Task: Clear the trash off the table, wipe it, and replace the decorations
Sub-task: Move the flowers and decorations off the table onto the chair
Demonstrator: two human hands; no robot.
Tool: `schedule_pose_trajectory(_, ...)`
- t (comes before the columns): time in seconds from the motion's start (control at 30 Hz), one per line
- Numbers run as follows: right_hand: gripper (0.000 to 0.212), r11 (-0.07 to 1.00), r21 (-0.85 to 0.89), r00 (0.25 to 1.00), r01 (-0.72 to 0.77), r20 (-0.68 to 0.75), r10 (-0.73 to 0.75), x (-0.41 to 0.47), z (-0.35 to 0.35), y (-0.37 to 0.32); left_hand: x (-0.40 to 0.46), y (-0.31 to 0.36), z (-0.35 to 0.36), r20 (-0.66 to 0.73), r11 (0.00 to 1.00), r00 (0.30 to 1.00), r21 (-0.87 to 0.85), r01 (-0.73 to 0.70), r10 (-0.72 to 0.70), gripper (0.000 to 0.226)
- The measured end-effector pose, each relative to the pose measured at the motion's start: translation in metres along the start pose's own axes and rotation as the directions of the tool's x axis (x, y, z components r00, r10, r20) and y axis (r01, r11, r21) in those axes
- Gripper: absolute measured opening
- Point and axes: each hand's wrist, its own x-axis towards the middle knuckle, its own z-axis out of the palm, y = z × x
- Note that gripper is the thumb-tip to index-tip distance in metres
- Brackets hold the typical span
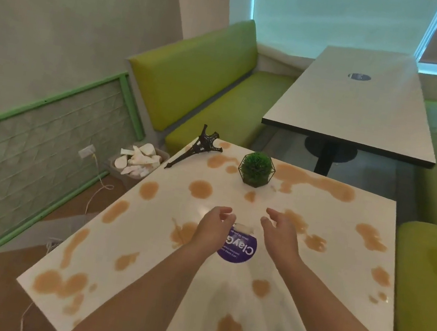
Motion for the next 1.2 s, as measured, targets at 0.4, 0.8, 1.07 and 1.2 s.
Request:
schedule_pose_trajectory(0.4, 0.035, 0.999, -0.019, 0.995, -0.047, -0.083, 0.045, 0.076, 0.023, -0.020, 0.103, 0.001, -0.004, 0.024, 0.992, 0.999, 0.120, -0.049, 0.047, 0.032)
schedule_pose_trajectory(0.8, 0.038, 0.979, -0.067, 0.959, -0.191, -0.224, 0.172, 0.188, 0.052, -0.038, 0.248, 0.020, 0.012, 0.229, 0.947, 0.967, 0.270, -0.173, 0.112, 0.049)
schedule_pose_trajectory(1.07, 0.047, 0.945, -0.032, 0.918, -0.325, -0.251, 0.307, 0.244, 0.078, -0.032, 0.315, 0.026, 0.031, 0.323, 0.967, 0.945, 0.227, -0.120, 0.041, 0.084)
schedule_pose_trajectory(1.2, 0.045, 0.950, 0.034, 0.915, -0.310, -0.262, 0.307, 0.250, 0.091, -0.023, 0.324, 0.021, 0.040, 0.333, 0.982, 0.940, 0.141, -0.128, 0.075, 0.088)
